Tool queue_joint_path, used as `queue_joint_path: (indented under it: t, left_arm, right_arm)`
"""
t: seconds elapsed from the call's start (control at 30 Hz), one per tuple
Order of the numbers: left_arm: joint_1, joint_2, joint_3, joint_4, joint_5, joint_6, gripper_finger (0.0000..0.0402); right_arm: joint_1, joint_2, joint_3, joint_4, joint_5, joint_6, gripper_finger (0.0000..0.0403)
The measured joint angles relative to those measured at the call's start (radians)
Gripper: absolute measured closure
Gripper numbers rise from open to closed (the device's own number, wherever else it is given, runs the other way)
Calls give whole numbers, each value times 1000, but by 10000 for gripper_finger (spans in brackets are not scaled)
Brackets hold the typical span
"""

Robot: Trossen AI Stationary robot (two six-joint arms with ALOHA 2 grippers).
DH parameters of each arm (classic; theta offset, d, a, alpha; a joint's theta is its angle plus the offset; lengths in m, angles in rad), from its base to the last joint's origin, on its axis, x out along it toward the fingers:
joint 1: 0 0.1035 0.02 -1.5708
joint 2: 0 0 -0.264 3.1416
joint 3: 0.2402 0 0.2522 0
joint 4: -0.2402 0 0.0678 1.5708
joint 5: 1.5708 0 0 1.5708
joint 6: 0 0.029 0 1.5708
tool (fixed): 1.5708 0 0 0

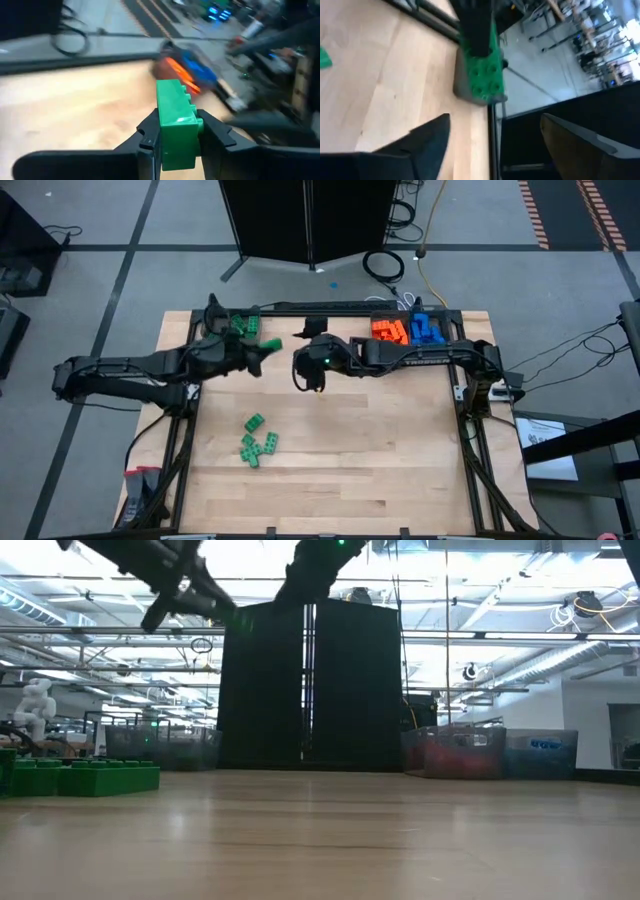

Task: Sort blocks
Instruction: Put the green game piece into the left black bin

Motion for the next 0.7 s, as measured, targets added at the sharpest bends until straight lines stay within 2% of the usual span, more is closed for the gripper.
queue_joint_path:
  t: [0.13,0.27,0.33,0.47,0.57,0.7]
  left_arm:
    - [78,5,1,-92,-125,-3,321]
    - [187,20,1,-215,-287,-9,321]
    - [251,35,1,-253,-325,0,321]
    - [408,98,1,-273,-329,82,321]
    - [519,161,1,-267,-269,100,319]
    - [626,257,1,-263,-211,96,282]
  right_arm:
    - [-10,2,-1,-38,-3,30,69]
    - [-13,2,-1,-49,-4,32,82]
    - [-13,2,-1,-54,-4,31,92]
    - [-16,2,-1,-63,-4,31,106]
    - [-18,2,-1,-75,-4,36,112]
    - [-24,1,-1,-117,-5,61,114]
